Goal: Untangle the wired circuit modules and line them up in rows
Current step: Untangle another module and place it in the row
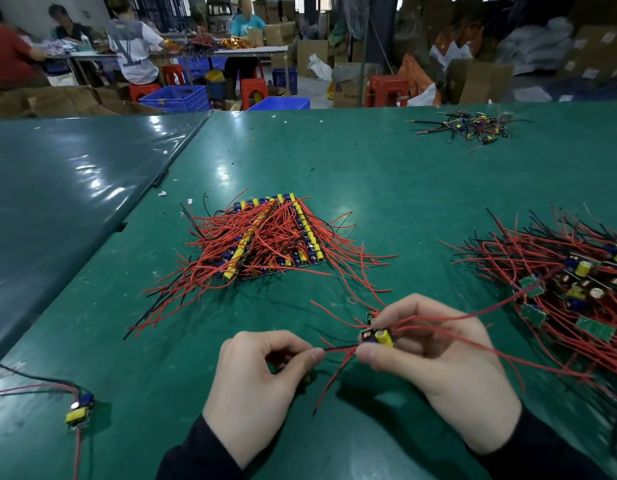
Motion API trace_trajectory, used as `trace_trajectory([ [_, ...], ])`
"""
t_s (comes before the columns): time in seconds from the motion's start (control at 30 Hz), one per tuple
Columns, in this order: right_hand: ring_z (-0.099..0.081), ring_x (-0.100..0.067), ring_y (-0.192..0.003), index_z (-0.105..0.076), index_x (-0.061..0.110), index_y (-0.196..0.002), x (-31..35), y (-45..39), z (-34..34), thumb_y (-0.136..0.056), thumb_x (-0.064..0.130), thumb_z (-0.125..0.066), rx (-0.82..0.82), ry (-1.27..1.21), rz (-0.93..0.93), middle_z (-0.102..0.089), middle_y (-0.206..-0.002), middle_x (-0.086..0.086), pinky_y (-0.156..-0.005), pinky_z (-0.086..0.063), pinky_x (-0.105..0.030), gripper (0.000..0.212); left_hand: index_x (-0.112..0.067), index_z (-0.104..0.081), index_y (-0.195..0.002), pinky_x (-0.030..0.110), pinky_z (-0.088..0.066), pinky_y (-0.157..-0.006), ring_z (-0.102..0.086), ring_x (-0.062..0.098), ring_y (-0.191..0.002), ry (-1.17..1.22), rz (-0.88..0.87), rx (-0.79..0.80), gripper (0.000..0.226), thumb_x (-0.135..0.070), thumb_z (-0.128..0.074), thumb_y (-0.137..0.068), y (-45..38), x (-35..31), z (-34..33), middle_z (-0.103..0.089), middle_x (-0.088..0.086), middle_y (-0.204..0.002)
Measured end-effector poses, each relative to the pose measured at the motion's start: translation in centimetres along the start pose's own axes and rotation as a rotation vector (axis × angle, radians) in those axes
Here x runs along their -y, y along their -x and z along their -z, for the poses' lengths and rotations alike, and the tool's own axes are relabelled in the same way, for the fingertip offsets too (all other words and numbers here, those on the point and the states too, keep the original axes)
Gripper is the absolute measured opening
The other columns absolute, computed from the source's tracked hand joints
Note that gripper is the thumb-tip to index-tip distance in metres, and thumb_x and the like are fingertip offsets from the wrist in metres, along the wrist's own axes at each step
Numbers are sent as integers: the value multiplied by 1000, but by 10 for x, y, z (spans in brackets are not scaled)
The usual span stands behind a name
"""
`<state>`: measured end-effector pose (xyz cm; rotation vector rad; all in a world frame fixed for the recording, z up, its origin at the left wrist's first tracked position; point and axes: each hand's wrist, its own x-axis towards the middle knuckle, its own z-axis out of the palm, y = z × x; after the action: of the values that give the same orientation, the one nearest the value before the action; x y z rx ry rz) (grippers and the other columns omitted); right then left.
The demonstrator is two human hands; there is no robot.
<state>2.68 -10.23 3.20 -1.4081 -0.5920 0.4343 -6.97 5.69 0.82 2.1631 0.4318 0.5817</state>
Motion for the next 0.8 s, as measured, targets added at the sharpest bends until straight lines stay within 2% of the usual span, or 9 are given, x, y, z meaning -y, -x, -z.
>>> trace_trajectory([
  [0.07,-60,-17,-54,-66,7,-71,1,-1,3,-47,9,-82,-27,-28,8,-66,-65,-20,-53,-50,-18,29,-19,-68,-57,16,-44,-55,-59,5,-49,-11,4,11,20,-17,-76,-75,-1,0,0,-63,-11,-50],
  [0.2,-61,-9,-55,-69,14,-72,2,5,-3,-51,3,-88,153,7,-7,-69,-65,-9,-54,-47,-13,30,-18,-68,-57,19,-45,-52,-57,5,-45,-16,37,52,20,-17,-76,-75,-1,1,0,-63,-9,-48],
  [0.37,-62,-15,-57,-66,7,-70,5,-4,8,-46,9,-82,-38,-3,58,-68,-67,-16,-57,-52,-17,29,-13,-68,-58,18,-45,-49,-56,8,-43,115,130,71,23,-8,-71,-80,-4,8,-2,-66,-1,-52],
  [0.4,-62,-15,-57,-67,8,-70,6,-2,7,-45,9,-83,-18,-12,52,-69,-67,-15,-57,-52,-17,30,-14,-67,-58,19,-45,-49,-56,9,-43,90,115,60,23,-8,-71,-80,-4,8,-4,-66,-1,-51],
  [0.47,-63,-13,-58,-70,13,-70,4,6,0,-46,5,-90,121,24,30,-70,-70,-14,-57,-51,-16,33,-14,-67,-57,20,-45,-48,-56,10,-42,46,97,50,22,-10,-71,-79,-3,8,-7,-65,-3,-49],
  [0.53,-62,-14,-61,-70,16,-71,6,10,-5,-51,5,-90,211,68,31,-71,-73,-15,-57,-49,-17,31,-12,-69,-58,18,-44,-47,-56,10,-42,139,124,45,21,-8,-71,-79,-3,10,-6,-66,1,-50],
  [0.7,-65,-16,-56,-70,12,-69,11,-6,13,-46,5,-79,-65,-96,97,-70,-67,-17,-54,-53,-18,26,-11,-70,-64,20,-48,-51,-59,15,-47,243,174,28,20,0,-67,-81,-8,17,-4,-69,6,-57],
  [0.8,-66,-19,-55,-70,12,-69,11,-9,16,-44,9,-79,-90,-113,91,-70,-66,-16,-53,-53,-19,26,-11,-70,-66,20,-46,-49,-58,16,-45,256,205,48,21,3,-66,-82,-8,18,-6,-68,8,-57],
])
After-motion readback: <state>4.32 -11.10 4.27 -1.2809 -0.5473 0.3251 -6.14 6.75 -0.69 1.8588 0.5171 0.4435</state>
